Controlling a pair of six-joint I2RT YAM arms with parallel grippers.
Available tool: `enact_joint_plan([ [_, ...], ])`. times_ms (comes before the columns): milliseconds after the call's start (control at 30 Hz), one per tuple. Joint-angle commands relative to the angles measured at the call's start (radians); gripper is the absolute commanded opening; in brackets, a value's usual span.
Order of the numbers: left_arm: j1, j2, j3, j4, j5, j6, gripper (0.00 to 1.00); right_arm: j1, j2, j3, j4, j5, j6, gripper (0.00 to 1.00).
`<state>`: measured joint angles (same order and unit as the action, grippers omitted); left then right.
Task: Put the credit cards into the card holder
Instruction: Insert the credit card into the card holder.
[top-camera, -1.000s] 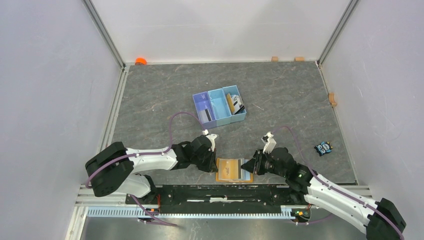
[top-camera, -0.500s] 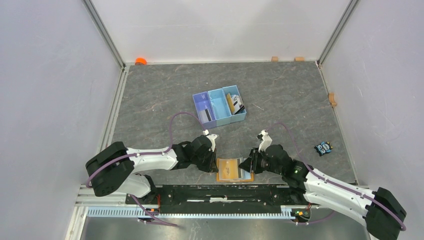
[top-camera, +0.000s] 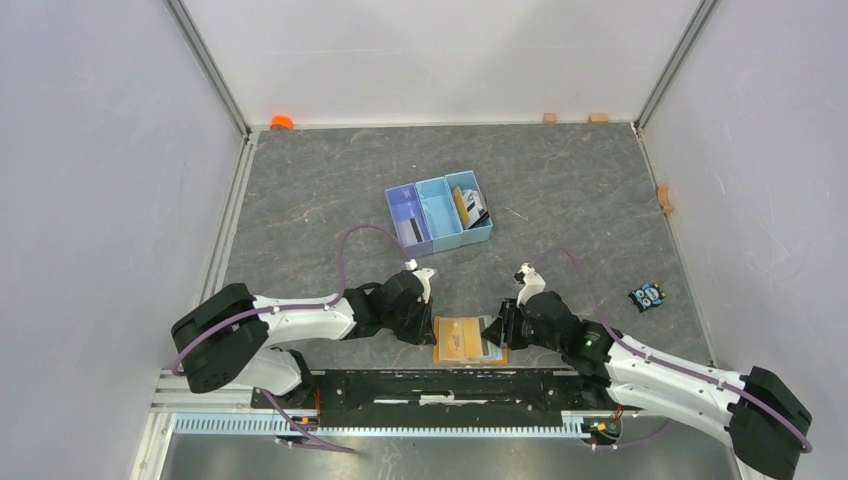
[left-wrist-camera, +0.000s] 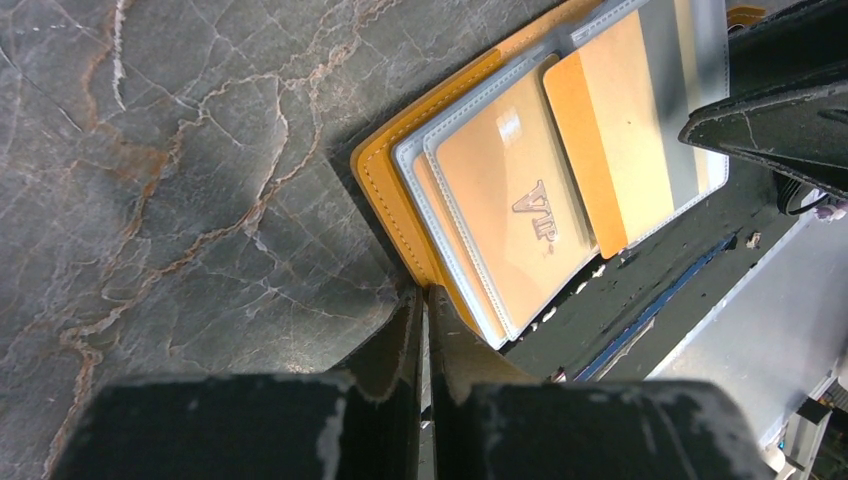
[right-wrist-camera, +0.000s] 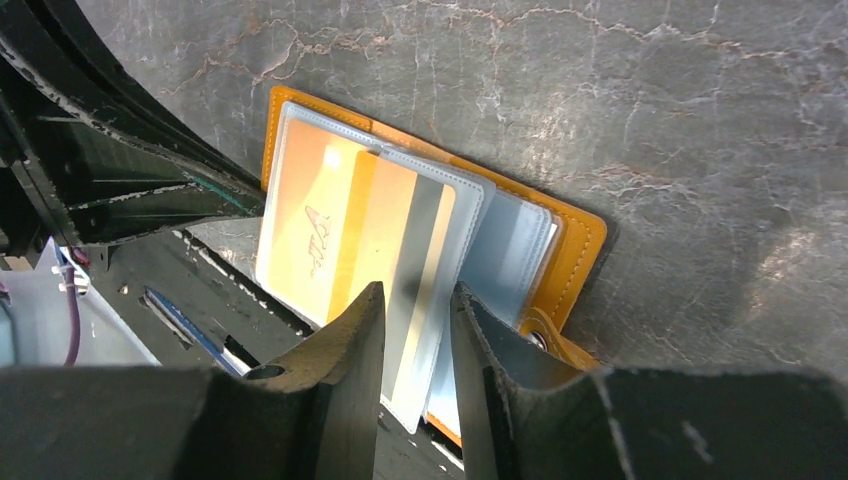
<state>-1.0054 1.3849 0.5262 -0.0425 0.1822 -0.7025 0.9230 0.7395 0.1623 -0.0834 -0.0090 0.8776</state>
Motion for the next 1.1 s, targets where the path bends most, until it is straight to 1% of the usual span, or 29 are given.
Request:
enact_joint_plan([
  [0, 0.001, -0.018, 0.003, 0.005, -0.037, -0.015, 0.1, 0.006, -0.007, -0.01, 0.018, 0.039, 0.008, 0.36],
  [33, 0.001, -0.029, 0.007, -0.015, -0.05, -0.01, 0.12, 0.007, -0.006, -0.016, 0.026, 0.033, 0.01, 0.35],
  [200, 0.001, -0.102, 0.019, -0.073, -0.095, 0.01, 0.14, 0.007, -0.017, -0.055, 0.076, 0.011, 0.035, 0.33],
  [233, 0.001, -0.108, 0.026, -0.089, -0.1, 0.013, 0.15, 0.007, -0.016, -0.059, 0.076, 0.012, 0.038, 0.31],
  [300, 0.002, -0.115, 0.04, -0.121, -0.119, 0.025, 0.25, 0.007, -0.017, -0.064, 0.076, 0.012, 0.039, 0.25],
  [367, 0.001, -0.134, 0.056, -0.161, -0.162, 0.037, 0.3, 0.007, -0.021, -0.064, 0.064, 0.026, 0.04, 0.2],
  [467, 0.001, -0.184, 0.091, -0.22, -0.228, 0.046, 0.4, 0.007, -0.03, -0.058, 0.025, 0.047, 0.037, 0.16],
  [533, 0.001, -0.227, 0.1, -0.217, -0.231, 0.037, 0.44, 0.007, -0.037, -0.058, 0.011, 0.055, 0.037, 0.14],
  [633, -0.007, -0.277, 0.093, -0.149, -0.188, -0.012, 0.45, 0.006, -0.04, -0.06, -0.004, 0.065, 0.037, 0.09],
  [733, -0.026, -0.283, 0.045, 0.002, -0.099, -0.091, 0.45, 0.007, -0.038, -0.061, -0.014, 0.074, 0.038, 0.03],
  [833, -0.034, -0.239, 0.008, 0.136, -0.039, -0.15, 0.45, 0.007, -0.037, -0.062, -0.022, 0.081, 0.039, 0.01],
  [967, -0.046, -0.141, -0.018, 0.27, 0.023, -0.205, 0.44, 0.007, -0.038, -0.056, -0.036, 0.088, 0.037, 0.0],
  [1067, -0.054, -0.081, -0.021, 0.308, 0.028, -0.213, 0.41, 0.007, -0.039, -0.053, -0.042, 0.093, 0.036, 0.0],
])
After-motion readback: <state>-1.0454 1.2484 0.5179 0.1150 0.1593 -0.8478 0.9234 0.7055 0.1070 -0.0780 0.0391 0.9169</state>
